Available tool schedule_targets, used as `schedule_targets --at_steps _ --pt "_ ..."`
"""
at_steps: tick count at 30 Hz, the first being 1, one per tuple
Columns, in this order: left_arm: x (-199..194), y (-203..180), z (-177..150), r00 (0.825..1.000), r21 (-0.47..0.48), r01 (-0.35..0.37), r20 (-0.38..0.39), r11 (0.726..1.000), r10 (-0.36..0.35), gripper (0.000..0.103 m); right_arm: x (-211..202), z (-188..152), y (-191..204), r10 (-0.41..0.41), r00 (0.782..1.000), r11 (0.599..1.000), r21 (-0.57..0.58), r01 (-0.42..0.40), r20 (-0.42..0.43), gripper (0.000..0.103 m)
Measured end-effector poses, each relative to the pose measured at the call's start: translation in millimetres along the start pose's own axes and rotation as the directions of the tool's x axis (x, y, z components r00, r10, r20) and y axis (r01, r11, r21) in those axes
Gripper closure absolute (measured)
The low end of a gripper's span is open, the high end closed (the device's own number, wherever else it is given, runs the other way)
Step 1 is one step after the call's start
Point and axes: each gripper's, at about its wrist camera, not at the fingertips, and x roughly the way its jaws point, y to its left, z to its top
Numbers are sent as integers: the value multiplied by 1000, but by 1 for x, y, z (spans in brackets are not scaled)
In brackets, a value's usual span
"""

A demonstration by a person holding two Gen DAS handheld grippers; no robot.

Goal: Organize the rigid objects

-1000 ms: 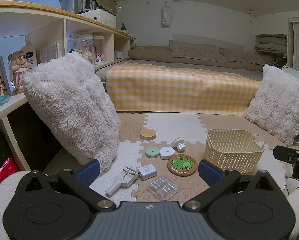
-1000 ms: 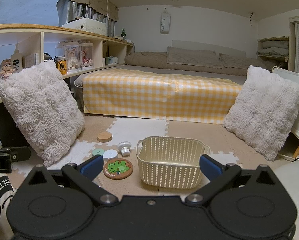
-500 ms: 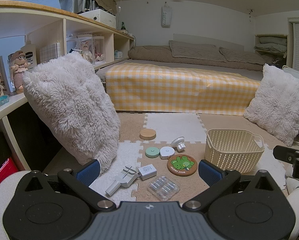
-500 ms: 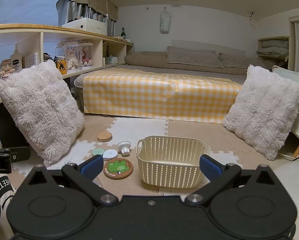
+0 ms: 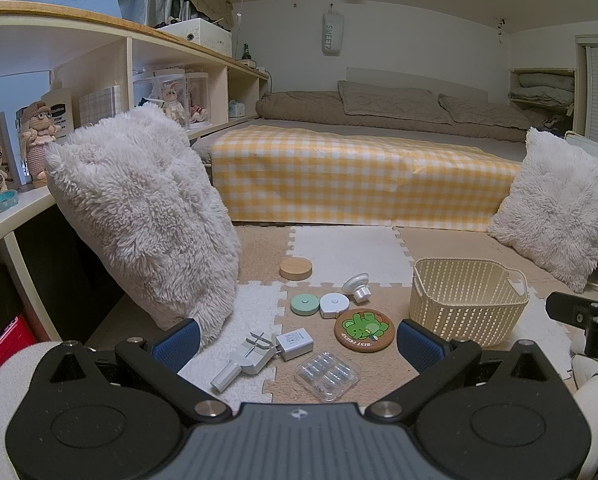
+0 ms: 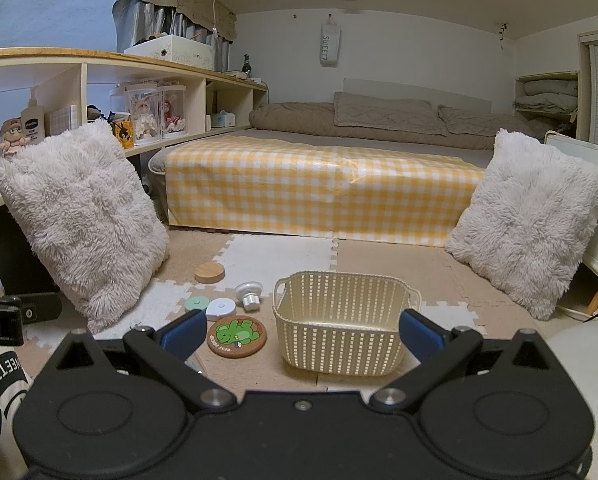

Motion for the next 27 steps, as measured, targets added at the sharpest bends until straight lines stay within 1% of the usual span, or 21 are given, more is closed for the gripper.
schedule_targets --at_steps 16,27 --pt "0 0 1 1000 -3 0 3 1000 0 0 -1 0 0 0 1000 1000 0 0 1 0" --pt "-1 4 11 1000 -46 -8 4 999 8 0 -5 4 3 -20 1000 1000 -3 20 20 0"
